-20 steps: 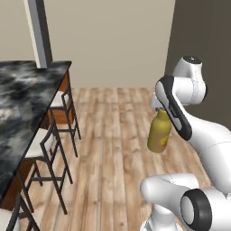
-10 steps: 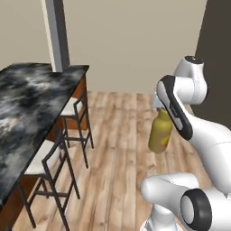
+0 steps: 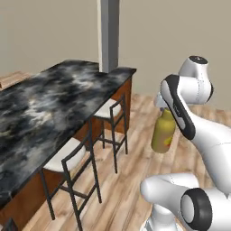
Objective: There is a wine glass and glass cup on the dining counter. Place the wine bottle next to the wine glass and the juice bottle next to the glass cup.
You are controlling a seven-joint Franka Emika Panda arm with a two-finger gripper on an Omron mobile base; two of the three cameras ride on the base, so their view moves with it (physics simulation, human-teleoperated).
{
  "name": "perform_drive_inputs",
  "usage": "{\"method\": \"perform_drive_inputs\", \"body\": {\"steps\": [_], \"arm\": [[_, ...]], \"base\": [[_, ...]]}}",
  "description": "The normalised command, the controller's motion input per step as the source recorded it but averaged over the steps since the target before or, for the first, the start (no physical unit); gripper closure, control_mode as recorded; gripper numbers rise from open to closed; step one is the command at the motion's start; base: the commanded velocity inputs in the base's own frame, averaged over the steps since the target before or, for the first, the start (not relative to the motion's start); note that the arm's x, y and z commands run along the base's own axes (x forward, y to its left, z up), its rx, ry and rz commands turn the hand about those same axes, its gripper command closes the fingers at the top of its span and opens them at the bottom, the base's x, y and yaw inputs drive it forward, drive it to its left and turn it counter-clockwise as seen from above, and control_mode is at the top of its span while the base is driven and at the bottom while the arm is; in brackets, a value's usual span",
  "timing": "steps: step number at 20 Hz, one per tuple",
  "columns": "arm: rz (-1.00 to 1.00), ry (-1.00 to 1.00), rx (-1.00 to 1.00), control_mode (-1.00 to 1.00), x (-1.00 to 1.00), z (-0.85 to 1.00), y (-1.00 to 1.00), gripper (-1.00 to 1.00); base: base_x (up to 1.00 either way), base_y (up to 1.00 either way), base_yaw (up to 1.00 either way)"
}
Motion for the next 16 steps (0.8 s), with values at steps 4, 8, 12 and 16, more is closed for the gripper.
{"method": "perform_drive_inputs", "body": {"steps": [4, 8, 12, 16], "arm": [[0.0, 0.0, 0.0, 1.0, 0.0, 0.0, 0.0, 1.0], [0.0, 0.0, 0.0, 1.0, 0.0, 0.0, 0.0, 1.0], [0.0, 0.0, 0.0, 1.0, 0.0, 0.0, 0.0, 1.0], [0.0, 0.0, 0.0, 1.0, 0.0, 0.0, 0.0, 1.0]], "base": [[0.6, -0.11, 0.59], [0.59, -0.2, 0.49], [0.6, -0.34, 0.29], [0.61, -0.35, 0.26]]}}
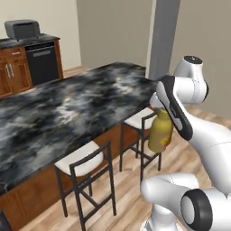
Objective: There is a wine glass and glass cup on the dining counter. Place the wine bottle next to the wine glass and the juice bottle next to the glass cup.
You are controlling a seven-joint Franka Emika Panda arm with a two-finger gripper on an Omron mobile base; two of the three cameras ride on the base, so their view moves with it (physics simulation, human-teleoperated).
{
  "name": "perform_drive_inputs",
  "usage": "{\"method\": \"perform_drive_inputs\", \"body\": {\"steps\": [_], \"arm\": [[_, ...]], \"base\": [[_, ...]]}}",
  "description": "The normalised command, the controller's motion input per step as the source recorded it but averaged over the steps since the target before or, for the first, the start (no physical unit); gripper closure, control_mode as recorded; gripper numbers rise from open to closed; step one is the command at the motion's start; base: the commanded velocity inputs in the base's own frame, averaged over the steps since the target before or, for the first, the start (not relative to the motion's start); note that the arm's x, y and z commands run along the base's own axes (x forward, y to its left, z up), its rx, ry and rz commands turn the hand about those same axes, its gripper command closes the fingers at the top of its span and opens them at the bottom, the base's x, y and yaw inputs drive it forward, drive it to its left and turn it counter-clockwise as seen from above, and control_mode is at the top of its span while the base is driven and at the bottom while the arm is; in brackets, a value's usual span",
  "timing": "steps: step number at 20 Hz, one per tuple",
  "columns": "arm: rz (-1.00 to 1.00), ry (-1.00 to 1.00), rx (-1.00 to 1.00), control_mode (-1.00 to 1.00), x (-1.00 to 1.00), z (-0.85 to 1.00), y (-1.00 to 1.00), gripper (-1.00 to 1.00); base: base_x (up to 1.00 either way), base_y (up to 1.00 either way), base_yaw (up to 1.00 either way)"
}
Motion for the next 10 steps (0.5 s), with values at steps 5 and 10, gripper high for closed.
{"method": "perform_drive_inputs", "body": {"steps": [5, 10], "arm": [[0.0, 0.0, 0.0, 1.0, 0.0, 0.0, 0.0, 1.0], [0.0, 0.0, 0.0, 1.0, 0.0, 0.0, 0.0, 1.0]], "base": [[0.51, -0.39, 0.24], [0.44, -0.43, 0.2]]}}
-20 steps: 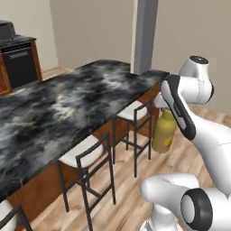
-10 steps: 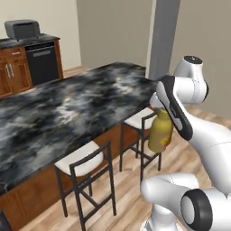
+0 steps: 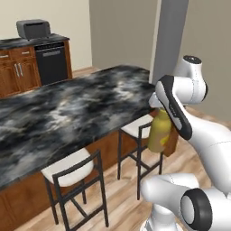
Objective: There is a wine glass and glass cup on the dining counter. Place the wine bottle next to the wine glass and the juice bottle next to the glass cup.
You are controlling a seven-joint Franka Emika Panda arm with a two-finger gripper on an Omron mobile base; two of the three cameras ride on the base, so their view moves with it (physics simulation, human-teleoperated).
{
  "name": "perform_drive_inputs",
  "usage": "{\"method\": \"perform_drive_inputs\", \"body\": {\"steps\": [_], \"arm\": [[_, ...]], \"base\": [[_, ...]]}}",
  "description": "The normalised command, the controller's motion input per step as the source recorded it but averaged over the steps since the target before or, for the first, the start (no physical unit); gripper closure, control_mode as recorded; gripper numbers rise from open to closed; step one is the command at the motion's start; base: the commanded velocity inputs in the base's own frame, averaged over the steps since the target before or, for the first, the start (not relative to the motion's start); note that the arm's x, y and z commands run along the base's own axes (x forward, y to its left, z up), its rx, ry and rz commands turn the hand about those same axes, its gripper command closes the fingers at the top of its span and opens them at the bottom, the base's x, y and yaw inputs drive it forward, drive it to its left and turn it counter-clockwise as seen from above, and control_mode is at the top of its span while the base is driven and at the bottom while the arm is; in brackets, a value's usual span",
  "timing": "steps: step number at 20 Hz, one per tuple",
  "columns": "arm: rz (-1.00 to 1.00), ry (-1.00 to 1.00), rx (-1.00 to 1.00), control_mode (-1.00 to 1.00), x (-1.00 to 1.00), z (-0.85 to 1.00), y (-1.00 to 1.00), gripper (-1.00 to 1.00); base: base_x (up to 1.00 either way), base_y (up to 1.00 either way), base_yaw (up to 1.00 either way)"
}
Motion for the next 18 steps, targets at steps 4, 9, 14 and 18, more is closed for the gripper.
{"method": "perform_drive_inputs", "body": {"steps": [4, 9, 14, 18], "arm": [[0.0, 0.0, 0.0, 1.0, 0.0, 0.0, 0.0, 1.0], [0.0, 0.0, 0.0, 1.0, 0.0, 0.0, 0.0, 1.0], [0.0, 0.0, 0.0, 1.0, 0.0, 0.0, 0.0, 1.0], [0.0, 0.0, 0.0, 1.0, 0.0, 0.0, 0.0, 1.0]], "base": [[0.44, -0.4, 0.23], [0.39, -0.31, 0.39], [0.41, -0.27, 0.44], [0.55, -0.26, 0.34]]}}
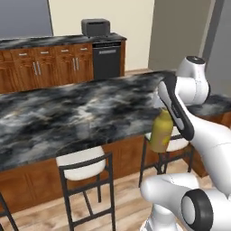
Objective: There is a wine glass and glass cup on the dining counter. Place the wine bottle next to the wine glass and the juice bottle next to the glass cup.
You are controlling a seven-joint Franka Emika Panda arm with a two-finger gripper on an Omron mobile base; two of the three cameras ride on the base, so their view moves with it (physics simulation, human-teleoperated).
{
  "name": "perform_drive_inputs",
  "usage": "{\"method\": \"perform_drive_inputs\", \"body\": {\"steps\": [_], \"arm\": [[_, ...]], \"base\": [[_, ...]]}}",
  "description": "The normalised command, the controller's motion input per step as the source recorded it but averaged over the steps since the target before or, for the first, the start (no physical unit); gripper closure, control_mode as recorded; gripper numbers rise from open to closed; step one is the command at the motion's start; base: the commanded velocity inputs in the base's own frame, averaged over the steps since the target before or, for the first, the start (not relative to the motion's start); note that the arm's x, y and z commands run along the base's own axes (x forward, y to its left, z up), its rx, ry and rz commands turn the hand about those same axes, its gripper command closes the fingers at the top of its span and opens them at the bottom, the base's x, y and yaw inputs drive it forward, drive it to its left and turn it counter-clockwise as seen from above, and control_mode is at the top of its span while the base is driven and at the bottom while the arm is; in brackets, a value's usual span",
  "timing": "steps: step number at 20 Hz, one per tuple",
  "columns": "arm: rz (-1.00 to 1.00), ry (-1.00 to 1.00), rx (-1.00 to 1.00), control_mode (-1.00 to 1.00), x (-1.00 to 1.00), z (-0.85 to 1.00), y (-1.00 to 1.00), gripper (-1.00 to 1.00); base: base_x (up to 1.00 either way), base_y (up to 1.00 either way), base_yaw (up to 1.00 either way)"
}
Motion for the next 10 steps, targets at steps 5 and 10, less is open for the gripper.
{"method": "perform_drive_inputs", "body": {"steps": [5, 10], "arm": [[0.0, 0.0, 0.0, 1.0, 0.0, 0.0, 0.0, 1.0], [0.0, 0.0, 0.0, 1.0, 0.0, 0.0, 0.0, 1.0]], "base": [[0.6, -0.27, 0.26], [0.54, -0.32, 0.21]]}}
